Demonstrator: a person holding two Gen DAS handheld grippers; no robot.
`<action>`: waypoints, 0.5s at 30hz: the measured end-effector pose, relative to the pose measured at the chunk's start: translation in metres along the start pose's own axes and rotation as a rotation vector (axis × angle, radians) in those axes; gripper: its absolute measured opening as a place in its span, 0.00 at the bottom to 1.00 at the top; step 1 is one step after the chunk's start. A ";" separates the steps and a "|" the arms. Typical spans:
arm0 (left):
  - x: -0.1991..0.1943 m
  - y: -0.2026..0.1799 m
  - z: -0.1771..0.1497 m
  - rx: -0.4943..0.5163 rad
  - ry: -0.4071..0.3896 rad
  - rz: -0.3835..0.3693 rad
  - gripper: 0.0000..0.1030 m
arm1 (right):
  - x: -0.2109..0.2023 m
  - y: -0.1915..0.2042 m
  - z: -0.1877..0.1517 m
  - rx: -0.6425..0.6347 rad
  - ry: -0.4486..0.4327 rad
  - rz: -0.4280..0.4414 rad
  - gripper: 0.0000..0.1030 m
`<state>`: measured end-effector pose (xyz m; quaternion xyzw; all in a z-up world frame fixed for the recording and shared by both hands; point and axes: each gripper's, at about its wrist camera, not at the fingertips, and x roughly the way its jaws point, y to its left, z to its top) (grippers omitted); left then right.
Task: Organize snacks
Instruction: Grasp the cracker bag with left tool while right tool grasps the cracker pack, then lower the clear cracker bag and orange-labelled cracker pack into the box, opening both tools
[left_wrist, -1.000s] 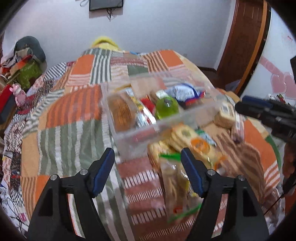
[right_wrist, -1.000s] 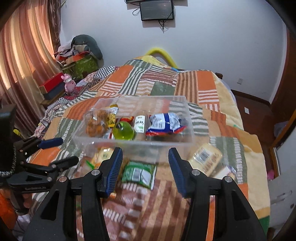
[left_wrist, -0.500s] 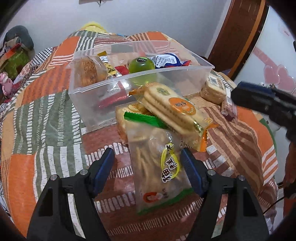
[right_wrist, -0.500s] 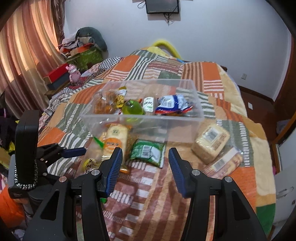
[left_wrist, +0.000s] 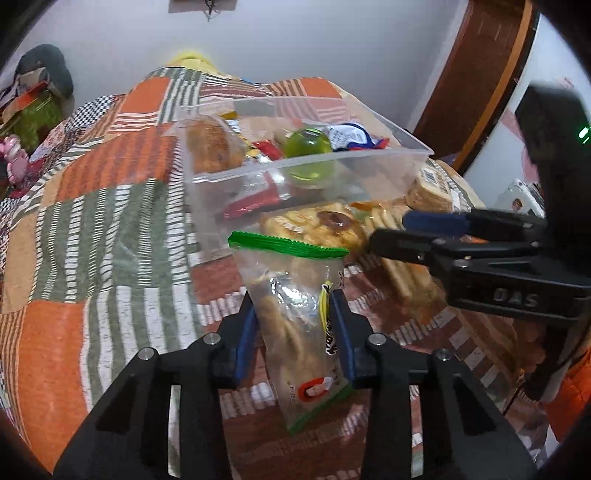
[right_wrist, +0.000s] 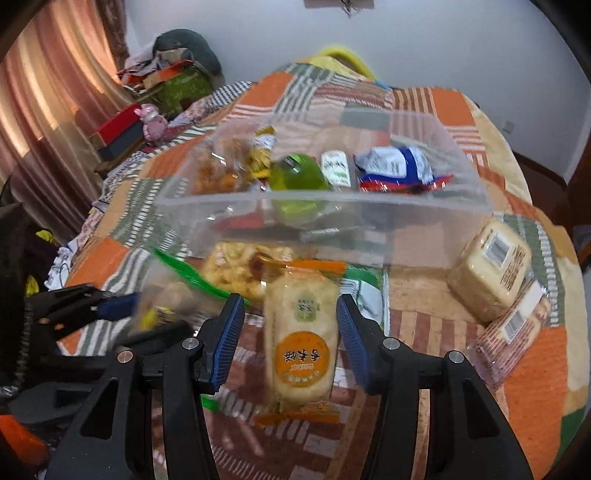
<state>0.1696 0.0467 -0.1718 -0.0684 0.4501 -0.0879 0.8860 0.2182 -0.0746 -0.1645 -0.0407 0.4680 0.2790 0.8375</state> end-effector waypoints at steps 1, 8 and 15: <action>-0.002 0.002 0.000 -0.003 -0.006 0.011 0.36 | 0.002 -0.002 -0.001 0.006 0.009 0.002 0.47; -0.007 0.007 0.001 -0.007 -0.021 0.019 0.34 | 0.008 -0.010 -0.015 0.004 0.069 0.015 0.33; -0.017 0.000 0.005 0.011 -0.048 0.029 0.32 | -0.008 -0.017 -0.017 0.036 0.017 0.016 0.31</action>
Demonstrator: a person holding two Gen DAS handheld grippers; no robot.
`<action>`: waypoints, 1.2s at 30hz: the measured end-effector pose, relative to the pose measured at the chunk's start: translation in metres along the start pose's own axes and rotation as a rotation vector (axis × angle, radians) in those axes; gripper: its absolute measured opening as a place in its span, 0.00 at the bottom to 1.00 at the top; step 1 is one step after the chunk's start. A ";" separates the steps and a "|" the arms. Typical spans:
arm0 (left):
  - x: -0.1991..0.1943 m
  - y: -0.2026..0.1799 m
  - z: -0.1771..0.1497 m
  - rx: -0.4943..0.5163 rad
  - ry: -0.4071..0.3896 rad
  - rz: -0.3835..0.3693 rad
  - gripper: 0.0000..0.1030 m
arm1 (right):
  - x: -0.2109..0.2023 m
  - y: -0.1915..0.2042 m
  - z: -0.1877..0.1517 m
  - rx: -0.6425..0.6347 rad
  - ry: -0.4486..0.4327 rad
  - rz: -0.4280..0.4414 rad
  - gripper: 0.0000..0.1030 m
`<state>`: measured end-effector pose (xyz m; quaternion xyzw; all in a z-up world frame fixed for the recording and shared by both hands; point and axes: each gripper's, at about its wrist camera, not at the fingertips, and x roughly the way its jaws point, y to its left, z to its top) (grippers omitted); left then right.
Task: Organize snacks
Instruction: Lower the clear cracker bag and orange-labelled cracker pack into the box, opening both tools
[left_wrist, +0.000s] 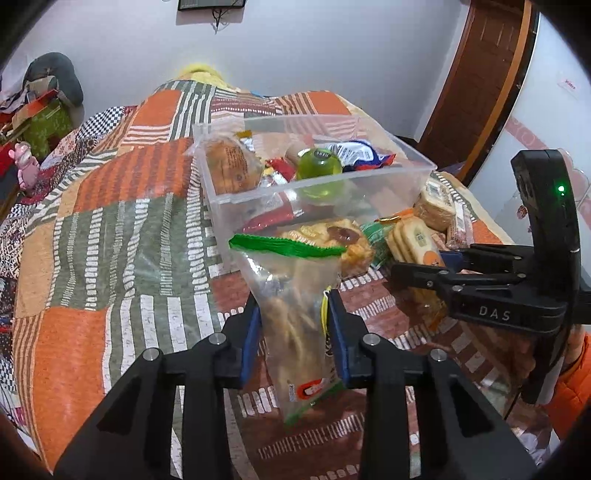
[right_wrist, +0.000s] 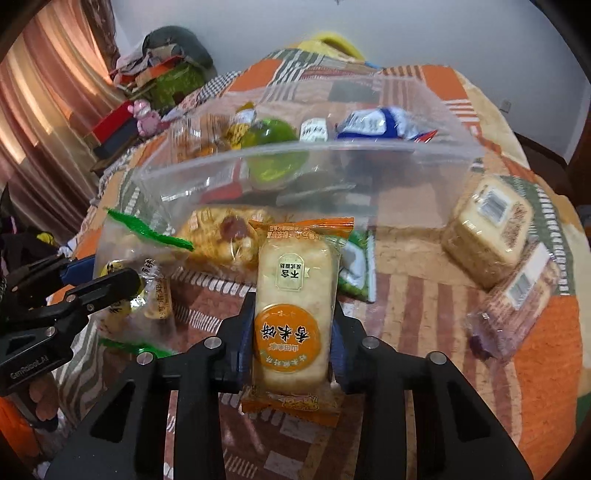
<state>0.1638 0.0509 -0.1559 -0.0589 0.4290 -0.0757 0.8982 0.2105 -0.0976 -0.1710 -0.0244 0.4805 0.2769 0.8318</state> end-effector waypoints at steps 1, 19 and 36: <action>-0.003 -0.001 0.002 0.003 -0.009 0.003 0.32 | -0.004 -0.001 0.001 0.000 -0.010 0.001 0.31; -0.039 -0.006 0.076 0.059 -0.196 0.036 0.32 | -0.059 -0.001 0.060 -0.005 -0.246 -0.050 0.31; 0.030 0.018 0.132 0.064 -0.172 0.126 0.32 | -0.003 -0.012 0.107 0.014 -0.200 -0.077 0.31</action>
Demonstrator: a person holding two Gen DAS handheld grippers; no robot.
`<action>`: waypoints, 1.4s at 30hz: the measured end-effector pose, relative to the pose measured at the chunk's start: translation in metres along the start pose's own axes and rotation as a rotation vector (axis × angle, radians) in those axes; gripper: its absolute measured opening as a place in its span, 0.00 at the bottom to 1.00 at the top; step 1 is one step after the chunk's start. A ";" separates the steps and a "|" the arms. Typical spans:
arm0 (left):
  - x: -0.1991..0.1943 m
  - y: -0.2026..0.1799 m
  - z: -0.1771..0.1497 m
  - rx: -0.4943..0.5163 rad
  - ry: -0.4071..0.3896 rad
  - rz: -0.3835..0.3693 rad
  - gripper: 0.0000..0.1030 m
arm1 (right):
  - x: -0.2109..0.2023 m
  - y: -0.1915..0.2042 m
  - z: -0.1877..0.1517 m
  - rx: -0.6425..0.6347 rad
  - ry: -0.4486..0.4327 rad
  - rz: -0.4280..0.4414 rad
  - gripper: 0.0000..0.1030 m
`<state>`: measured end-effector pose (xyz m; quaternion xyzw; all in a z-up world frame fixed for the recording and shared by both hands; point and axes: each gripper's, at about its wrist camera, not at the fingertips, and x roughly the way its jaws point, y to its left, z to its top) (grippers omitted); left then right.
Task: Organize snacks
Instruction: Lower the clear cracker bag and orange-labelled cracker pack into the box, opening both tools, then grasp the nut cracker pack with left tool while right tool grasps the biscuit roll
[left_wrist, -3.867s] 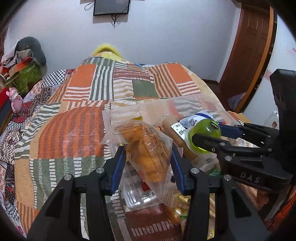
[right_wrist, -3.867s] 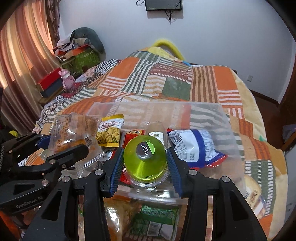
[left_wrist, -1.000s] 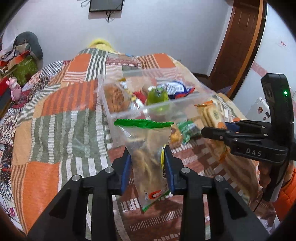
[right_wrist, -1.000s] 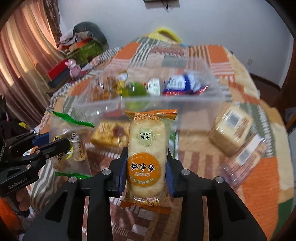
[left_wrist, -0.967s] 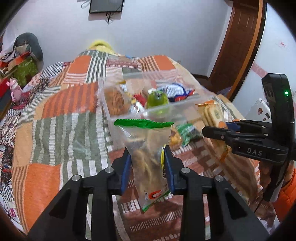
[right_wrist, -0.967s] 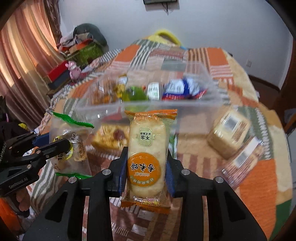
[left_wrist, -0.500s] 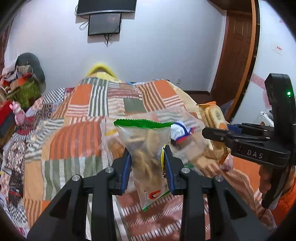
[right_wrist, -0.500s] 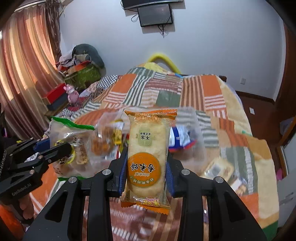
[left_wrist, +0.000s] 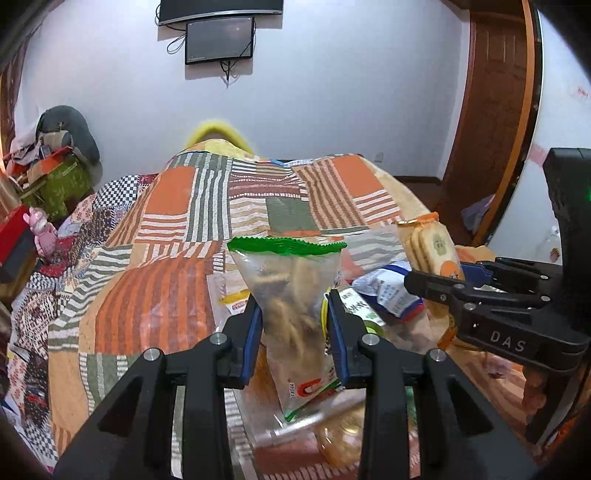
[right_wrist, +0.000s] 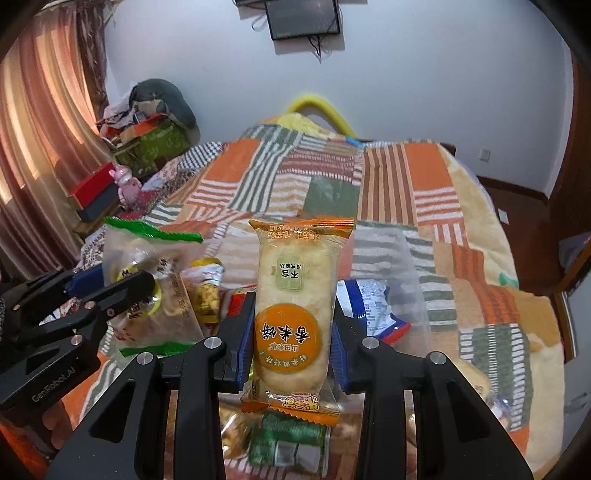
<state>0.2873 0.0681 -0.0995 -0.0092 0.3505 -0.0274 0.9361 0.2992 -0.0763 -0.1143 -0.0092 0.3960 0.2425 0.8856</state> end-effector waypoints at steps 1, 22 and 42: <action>0.004 0.000 0.001 0.003 0.005 0.000 0.32 | 0.005 -0.002 0.000 0.005 0.013 0.003 0.31; -0.017 -0.003 -0.017 -0.027 0.031 -0.017 0.78 | -0.027 -0.017 -0.018 0.014 0.023 -0.016 0.49; -0.006 -0.028 -0.085 -0.058 0.206 -0.029 0.88 | -0.062 -0.124 -0.091 0.240 0.127 -0.197 0.59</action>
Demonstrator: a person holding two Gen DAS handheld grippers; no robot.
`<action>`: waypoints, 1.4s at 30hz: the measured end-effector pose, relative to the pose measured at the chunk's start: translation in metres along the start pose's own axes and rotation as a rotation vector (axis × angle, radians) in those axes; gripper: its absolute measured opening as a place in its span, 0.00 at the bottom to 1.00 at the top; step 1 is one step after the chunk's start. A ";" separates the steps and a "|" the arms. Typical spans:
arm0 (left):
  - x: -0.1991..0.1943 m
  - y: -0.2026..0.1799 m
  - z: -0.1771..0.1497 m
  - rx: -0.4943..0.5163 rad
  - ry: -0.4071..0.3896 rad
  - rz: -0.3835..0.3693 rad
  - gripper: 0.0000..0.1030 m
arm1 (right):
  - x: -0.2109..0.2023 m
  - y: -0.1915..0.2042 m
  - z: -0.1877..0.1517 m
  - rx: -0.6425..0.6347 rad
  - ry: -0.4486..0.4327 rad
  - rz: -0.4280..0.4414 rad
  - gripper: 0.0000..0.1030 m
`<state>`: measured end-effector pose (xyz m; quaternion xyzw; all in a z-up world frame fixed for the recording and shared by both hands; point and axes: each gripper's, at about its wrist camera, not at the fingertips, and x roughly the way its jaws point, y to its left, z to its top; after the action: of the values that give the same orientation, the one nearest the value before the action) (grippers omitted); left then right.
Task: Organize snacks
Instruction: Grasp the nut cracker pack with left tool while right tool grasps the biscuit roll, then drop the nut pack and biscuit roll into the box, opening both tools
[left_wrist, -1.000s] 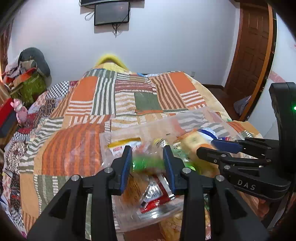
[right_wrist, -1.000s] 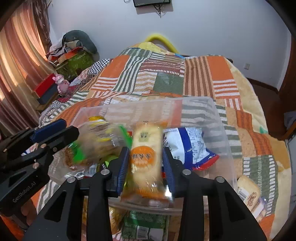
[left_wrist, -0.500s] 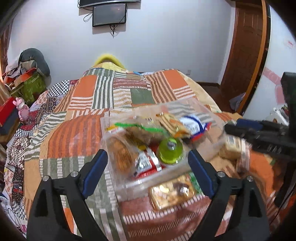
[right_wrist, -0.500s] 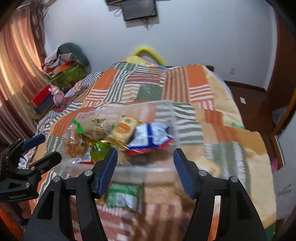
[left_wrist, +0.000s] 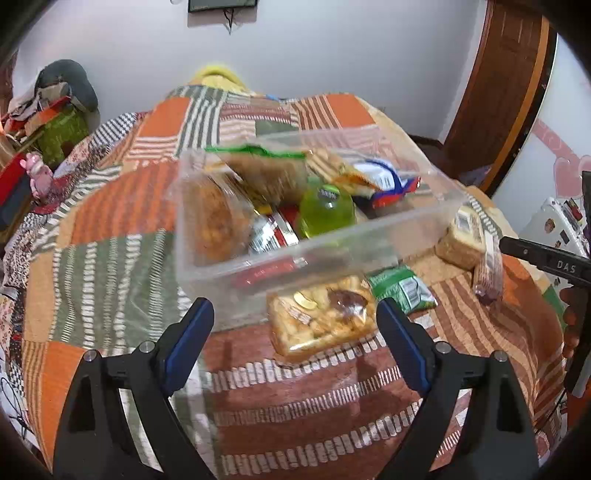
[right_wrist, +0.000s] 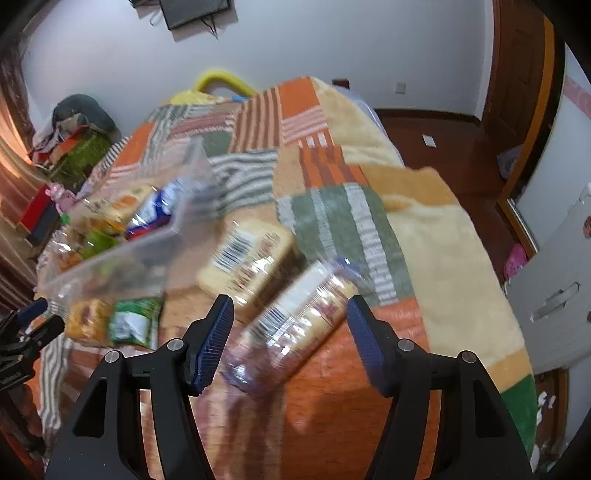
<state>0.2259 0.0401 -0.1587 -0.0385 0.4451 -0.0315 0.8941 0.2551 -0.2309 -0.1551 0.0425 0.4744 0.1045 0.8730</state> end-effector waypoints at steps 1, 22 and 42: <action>0.003 -0.001 0.000 0.002 0.007 -0.002 0.88 | 0.004 0.000 -0.001 -0.001 0.009 -0.004 0.59; 0.040 -0.007 -0.004 -0.028 0.047 -0.045 0.85 | 0.020 0.002 -0.029 -0.092 0.035 -0.065 0.39; -0.029 -0.003 0.002 0.013 -0.084 -0.027 0.73 | -0.029 -0.003 -0.025 -0.053 -0.102 0.016 0.20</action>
<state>0.2096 0.0402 -0.1343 -0.0401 0.4062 -0.0448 0.9118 0.2194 -0.2412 -0.1455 0.0285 0.4260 0.1216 0.8961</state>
